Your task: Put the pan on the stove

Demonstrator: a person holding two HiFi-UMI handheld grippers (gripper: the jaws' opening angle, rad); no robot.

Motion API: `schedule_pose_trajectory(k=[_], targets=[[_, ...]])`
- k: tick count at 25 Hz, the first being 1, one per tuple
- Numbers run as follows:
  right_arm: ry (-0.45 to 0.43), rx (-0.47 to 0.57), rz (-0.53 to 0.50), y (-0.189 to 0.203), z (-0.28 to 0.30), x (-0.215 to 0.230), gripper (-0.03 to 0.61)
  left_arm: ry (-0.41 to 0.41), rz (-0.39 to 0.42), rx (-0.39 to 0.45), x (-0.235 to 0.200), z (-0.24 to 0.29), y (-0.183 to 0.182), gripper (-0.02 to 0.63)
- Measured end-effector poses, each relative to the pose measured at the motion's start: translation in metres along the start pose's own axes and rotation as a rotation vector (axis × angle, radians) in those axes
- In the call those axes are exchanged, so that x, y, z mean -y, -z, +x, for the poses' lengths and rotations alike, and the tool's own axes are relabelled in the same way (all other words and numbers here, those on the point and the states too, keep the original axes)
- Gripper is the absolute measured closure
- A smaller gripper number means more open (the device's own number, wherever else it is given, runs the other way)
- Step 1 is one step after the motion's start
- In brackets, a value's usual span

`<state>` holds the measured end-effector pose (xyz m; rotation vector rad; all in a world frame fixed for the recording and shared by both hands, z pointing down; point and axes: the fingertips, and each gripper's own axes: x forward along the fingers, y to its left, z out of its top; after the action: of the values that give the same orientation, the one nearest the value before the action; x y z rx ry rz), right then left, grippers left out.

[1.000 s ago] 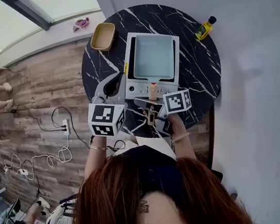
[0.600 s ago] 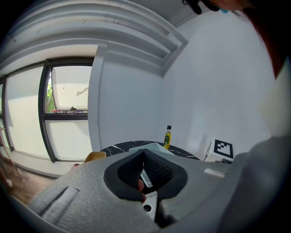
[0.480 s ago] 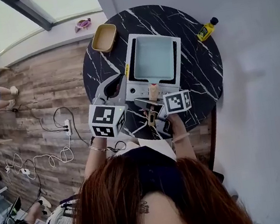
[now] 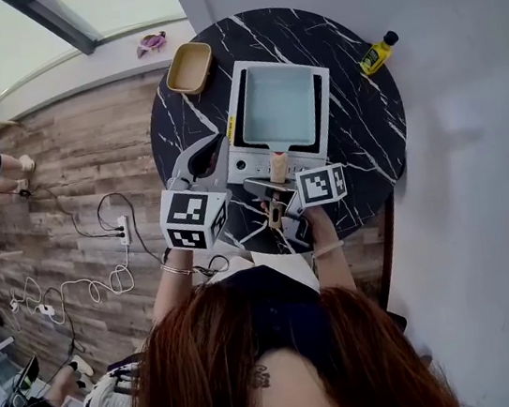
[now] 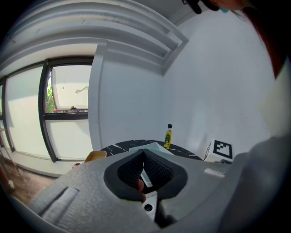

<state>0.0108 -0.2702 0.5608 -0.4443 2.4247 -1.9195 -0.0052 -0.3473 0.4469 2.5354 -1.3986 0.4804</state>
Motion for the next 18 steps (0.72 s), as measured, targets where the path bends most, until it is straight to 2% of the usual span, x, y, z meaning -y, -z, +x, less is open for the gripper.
schedule_pose_trajectory(k=[18], targets=[[0.009,-0.005,-0.032,0.009,0.0,0.019,0.553,-0.001,0.011,-0.003,0.005,0.0,-0.002,0.601]])
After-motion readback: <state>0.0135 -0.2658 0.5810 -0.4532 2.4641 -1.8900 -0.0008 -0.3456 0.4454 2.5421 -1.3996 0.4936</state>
